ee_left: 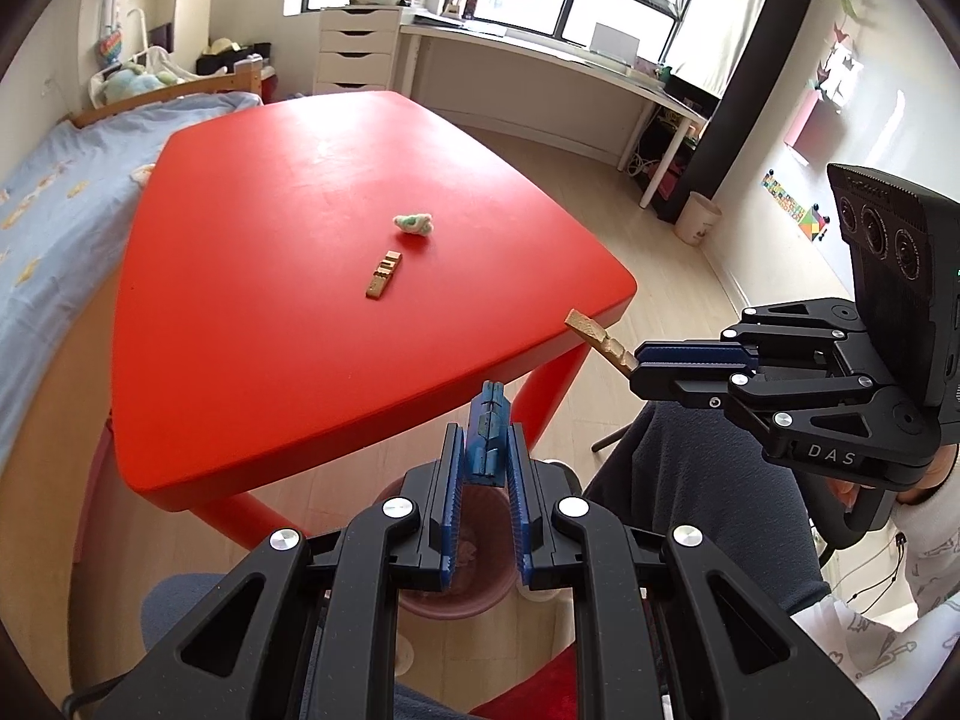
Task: Collect trash
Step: 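Carry both held clothespins from the table over the pink bin, then open both tools over the pink bin to drop the clothespins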
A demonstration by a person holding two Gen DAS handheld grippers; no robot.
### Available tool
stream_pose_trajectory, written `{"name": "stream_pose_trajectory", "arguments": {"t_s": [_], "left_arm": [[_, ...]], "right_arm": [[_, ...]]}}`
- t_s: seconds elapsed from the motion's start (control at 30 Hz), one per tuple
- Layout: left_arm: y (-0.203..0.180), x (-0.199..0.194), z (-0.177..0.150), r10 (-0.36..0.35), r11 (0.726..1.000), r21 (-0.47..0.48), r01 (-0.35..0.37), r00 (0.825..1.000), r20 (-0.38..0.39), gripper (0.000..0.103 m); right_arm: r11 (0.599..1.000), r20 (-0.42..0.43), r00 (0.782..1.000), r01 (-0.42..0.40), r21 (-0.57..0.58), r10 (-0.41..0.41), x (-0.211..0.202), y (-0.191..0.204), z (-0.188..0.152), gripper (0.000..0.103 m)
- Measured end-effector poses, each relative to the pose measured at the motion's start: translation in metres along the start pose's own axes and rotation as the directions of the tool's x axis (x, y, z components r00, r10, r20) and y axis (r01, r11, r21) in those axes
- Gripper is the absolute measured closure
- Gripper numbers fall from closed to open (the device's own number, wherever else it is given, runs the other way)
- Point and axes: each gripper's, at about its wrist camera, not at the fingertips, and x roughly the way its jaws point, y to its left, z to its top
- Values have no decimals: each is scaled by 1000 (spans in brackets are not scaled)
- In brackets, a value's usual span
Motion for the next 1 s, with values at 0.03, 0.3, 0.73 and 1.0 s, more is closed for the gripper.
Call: {"name": "stream_pose_trajectory", "arguments": {"t_s": [0.03,0.3,0.73,1.0], "left_arm": [[0,0,-1,-1,1000,1,1,1000,1,89],[1,0,-2,-9,1000,-3,9,1000,-4,89],[10,0,-2,90,996,-25,-90,996,23,8],[17,-3,-3,108,993,-53,-106,994,17,8]], "right_arm": [[1000,0,1000,-1,1,1,0,0,0,92],[1000,-2,1000,-16,4,16,1,-2,-1,92],[999,0,1000,24,21,-24,2,-10,-4,5],[999,-16,999,32,44,-31,6,-11,-5,3]]}}
